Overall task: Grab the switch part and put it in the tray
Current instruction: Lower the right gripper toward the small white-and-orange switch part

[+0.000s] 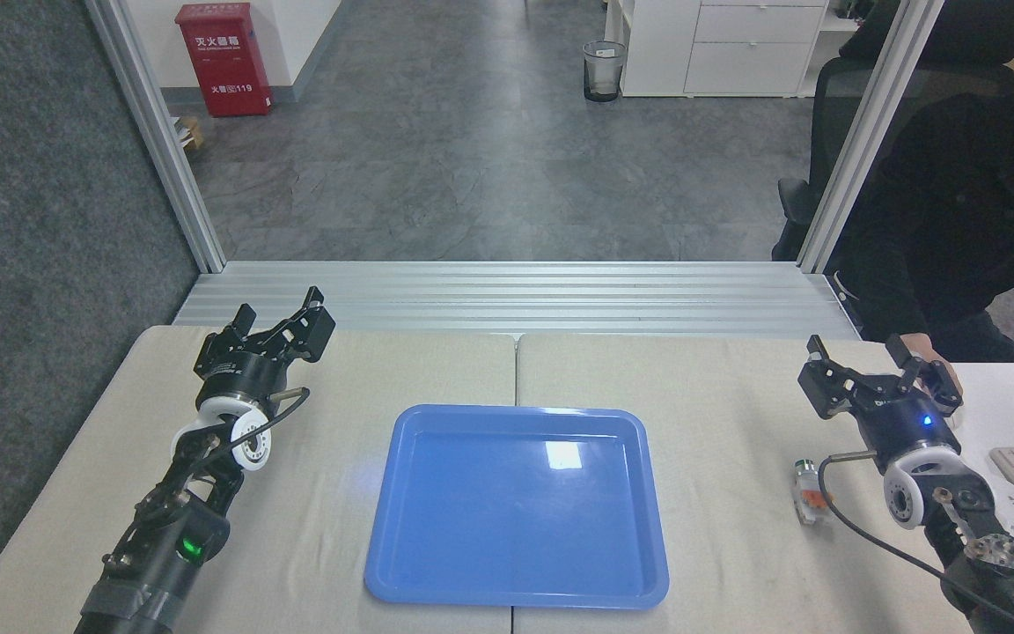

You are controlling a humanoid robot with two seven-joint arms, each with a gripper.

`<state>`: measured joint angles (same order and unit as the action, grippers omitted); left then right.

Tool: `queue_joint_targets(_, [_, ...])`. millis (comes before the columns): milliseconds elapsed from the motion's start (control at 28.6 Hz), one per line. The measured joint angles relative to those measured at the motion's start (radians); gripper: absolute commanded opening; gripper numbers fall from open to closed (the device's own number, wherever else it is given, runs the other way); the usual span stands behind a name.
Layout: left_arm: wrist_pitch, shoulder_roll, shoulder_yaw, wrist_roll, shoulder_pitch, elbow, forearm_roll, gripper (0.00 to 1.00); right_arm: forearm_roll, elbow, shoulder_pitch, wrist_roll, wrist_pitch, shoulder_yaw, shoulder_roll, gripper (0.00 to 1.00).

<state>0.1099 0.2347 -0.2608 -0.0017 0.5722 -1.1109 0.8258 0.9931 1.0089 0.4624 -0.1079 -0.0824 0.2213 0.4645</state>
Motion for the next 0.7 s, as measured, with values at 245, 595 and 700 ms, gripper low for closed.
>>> queue_joint_targets(245, [0.0, 0.0, 0.0, 0.0, 0.0, 0.0, 0.0, 1.0, 0.0, 0.004, -0.001, 0.0, 0.002, -0.002, 0.001, 0.99])
queue_joint_targets(595, [0.0, 0.0, 0.0, 0.0, 0.0, 0.0, 0.0, 1.0, 0.0, 0.012, -0.002, 0.0, 0.002, -0.004, 0.006, 0.99])
queue_joint_targets(700, [0.0, 0.0, 0.0, 0.0, 0.0, 0.0, 0.0, 1.0, 0.001, 0.014, -0.002, 0.0, 0.002, -0.004, 0.01, 0.99])
